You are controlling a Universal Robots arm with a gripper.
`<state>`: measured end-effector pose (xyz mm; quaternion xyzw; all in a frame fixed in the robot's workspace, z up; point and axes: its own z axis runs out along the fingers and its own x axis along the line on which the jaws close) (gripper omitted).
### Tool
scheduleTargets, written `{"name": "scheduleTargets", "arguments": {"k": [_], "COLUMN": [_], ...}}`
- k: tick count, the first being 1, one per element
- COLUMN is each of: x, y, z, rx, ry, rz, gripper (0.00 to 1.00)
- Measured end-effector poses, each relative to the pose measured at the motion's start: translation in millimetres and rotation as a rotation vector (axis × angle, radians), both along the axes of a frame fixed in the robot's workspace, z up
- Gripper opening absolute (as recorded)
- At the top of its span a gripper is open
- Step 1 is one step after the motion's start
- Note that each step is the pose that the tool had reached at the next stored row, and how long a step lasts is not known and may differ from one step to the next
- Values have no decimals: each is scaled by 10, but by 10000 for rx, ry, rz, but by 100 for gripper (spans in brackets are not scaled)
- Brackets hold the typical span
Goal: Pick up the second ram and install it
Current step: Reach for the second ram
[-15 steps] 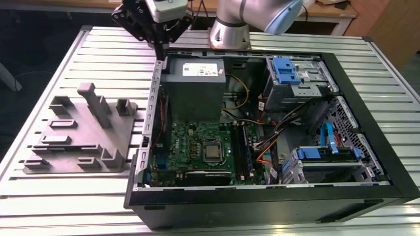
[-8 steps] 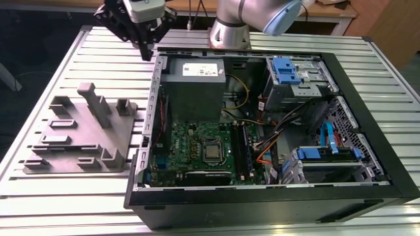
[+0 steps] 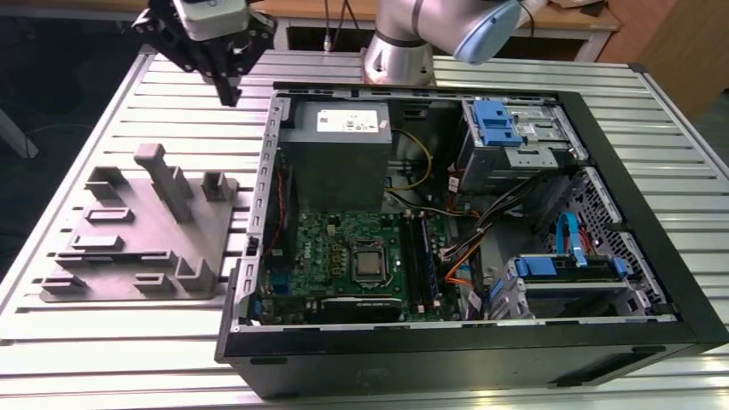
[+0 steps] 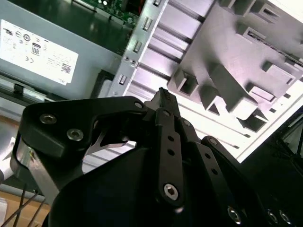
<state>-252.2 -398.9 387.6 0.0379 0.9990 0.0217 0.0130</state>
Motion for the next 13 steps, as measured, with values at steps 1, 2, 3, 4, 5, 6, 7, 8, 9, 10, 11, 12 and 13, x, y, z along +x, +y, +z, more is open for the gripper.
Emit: {"name": "scheduleTargets", "arguments": {"k": [1,2,3,4,5,6,7,8,9,10,11,12,13], "x": [-33,-65,-97,-130,-163,-197,-234,-268,-302,-337,-374,-409,-442], "y": [0,0,0,0,0,0,0,0,0,0,0,0,0], "z": [-3,-6,-9,-11,-14,-16,-18,-20,-23,-26,-28,-32,-36], "rx": [0,1,1,1,1,1,0,0,0,1,1,1,0], "ry": [0,-1,-1,-1,-1,-1,0,0,0,-2,-1,-1,-1], "rz": [1,1,0,0,-1,0,1,1,1,1,-1,0,0], "gripper": [7,7,7,7,7,7,7,7,7,7,7,7,7]}}
